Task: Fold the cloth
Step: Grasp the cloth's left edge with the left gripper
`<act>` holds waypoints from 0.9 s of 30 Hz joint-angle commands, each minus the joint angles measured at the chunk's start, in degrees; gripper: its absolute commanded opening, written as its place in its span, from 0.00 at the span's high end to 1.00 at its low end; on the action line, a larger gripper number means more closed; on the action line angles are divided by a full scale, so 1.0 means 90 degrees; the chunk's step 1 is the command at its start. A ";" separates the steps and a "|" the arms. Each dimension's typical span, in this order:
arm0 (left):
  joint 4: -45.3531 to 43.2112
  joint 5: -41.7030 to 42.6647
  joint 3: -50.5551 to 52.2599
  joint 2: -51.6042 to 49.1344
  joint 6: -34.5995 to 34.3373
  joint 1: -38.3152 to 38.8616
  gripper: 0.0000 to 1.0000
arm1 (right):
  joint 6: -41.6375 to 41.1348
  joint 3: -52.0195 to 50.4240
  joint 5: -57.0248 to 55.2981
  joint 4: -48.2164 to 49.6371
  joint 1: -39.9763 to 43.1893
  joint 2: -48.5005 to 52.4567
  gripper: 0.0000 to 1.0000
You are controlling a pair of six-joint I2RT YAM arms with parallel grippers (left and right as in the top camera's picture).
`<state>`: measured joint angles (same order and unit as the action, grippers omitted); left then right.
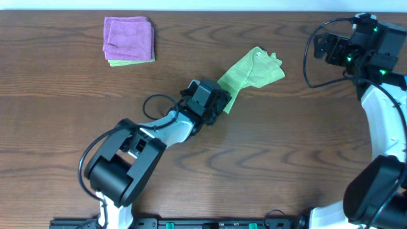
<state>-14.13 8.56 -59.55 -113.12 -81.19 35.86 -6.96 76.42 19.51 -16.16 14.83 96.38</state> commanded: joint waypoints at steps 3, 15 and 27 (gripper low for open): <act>0.0063 -0.0100 -0.0333 -0.0459 0.0041 0.0022 0.25 | 0.0092 0.0051 -0.0005 0.0049 0.0029 0.0032 0.01; 0.0063 0.0323 -0.0408 -0.0498 -0.0214 0.0007 0.82 | 0.0090 0.0051 -0.0024 0.0095 0.0029 0.0032 0.01; 0.0010 0.1217 -0.0415 -0.0427 -0.0321 -0.0260 0.94 | 0.0019 0.0051 -0.0019 0.0131 -0.0017 0.0032 0.01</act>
<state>-13.93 14.74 -62.92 -116.81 -84.01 35.20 -6.96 76.42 19.49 -15.14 14.83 96.38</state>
